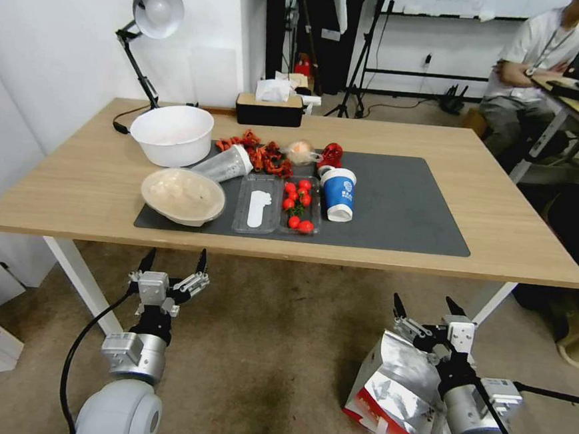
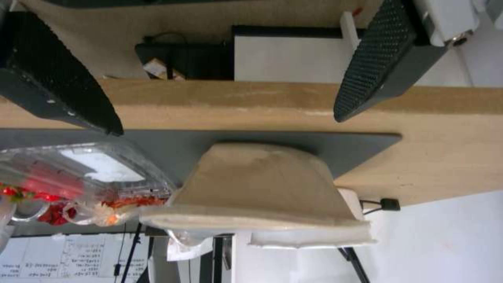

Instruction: Pick up the food delivery bag from the floor and place it on the table.

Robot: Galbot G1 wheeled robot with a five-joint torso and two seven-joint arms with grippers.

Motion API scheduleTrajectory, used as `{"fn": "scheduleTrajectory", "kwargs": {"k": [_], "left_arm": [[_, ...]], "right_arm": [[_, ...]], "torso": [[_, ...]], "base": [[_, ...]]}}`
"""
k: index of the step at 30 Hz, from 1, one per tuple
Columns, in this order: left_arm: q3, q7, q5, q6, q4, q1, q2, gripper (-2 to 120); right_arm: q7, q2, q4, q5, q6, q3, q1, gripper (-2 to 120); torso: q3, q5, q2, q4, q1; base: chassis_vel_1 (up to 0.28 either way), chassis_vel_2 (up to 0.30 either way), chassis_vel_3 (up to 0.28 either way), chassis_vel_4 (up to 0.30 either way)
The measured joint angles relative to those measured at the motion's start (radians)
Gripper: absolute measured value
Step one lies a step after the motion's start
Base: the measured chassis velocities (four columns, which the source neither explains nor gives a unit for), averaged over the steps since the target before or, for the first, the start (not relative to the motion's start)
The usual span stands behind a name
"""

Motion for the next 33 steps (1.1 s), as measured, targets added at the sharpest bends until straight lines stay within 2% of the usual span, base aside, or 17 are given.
{"fn": "scheduleTrajectory", "kwargs": {"k": [33], "left_arm": [[0.023, -0.002, -0.013, -0.007, 0.037, -0.025, 0.003, 100]], "right_arm": [[-0.002, 0.003, -0.021, -0.018, -0.008, -0.004, 0.002, 100]], "torso": [[-0.088, 0.0, -0.152, 0.0, -0.065]], "base": [[0.0, 0.0, 0.0, 0.0]]}}
